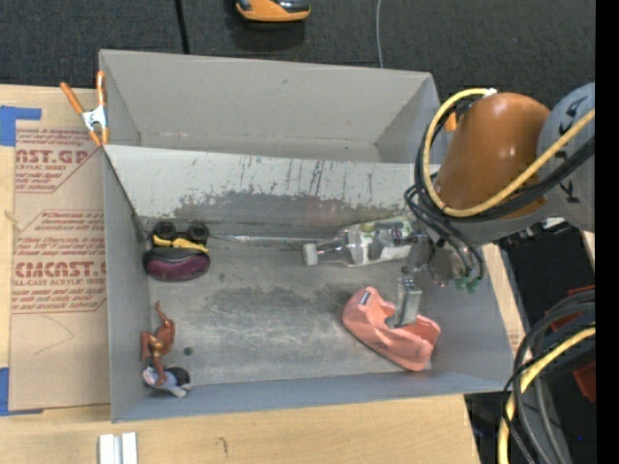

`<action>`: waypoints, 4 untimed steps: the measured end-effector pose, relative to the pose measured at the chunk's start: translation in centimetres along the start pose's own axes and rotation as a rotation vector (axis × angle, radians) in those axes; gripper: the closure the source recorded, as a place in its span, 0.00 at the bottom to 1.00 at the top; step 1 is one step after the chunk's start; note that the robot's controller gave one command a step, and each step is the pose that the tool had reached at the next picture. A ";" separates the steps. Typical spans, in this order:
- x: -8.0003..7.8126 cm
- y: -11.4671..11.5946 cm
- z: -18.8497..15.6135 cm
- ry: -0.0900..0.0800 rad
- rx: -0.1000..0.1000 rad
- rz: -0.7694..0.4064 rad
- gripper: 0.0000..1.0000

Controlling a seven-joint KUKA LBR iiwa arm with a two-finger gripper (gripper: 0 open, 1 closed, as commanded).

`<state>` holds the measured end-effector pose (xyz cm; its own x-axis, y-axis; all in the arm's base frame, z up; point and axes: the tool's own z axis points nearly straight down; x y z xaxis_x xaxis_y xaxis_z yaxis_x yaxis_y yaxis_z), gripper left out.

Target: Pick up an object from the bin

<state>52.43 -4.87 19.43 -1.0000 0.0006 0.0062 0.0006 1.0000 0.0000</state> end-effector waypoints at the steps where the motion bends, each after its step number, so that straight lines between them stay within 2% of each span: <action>1: -0.2 0.0 -0.5 -0.008 0.001 -0.001 0.00; 2: 3.1 -5.4 4.8 -0.009 0.001 -0.069 0.00; 3: 4.1 -8.3 7.5 -0.005 0.000 -0.042 0.00; 4: 4.1 -4.4 6.8 -0.005 -0.002 0.106 0.00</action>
Offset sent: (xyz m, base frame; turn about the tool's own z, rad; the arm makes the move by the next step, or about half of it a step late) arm -0.0346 -0.0597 -0.0519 -0.0705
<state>48.26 -9.24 12.67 -0.9943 0.1062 0.0008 0.1062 0.9943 0.0018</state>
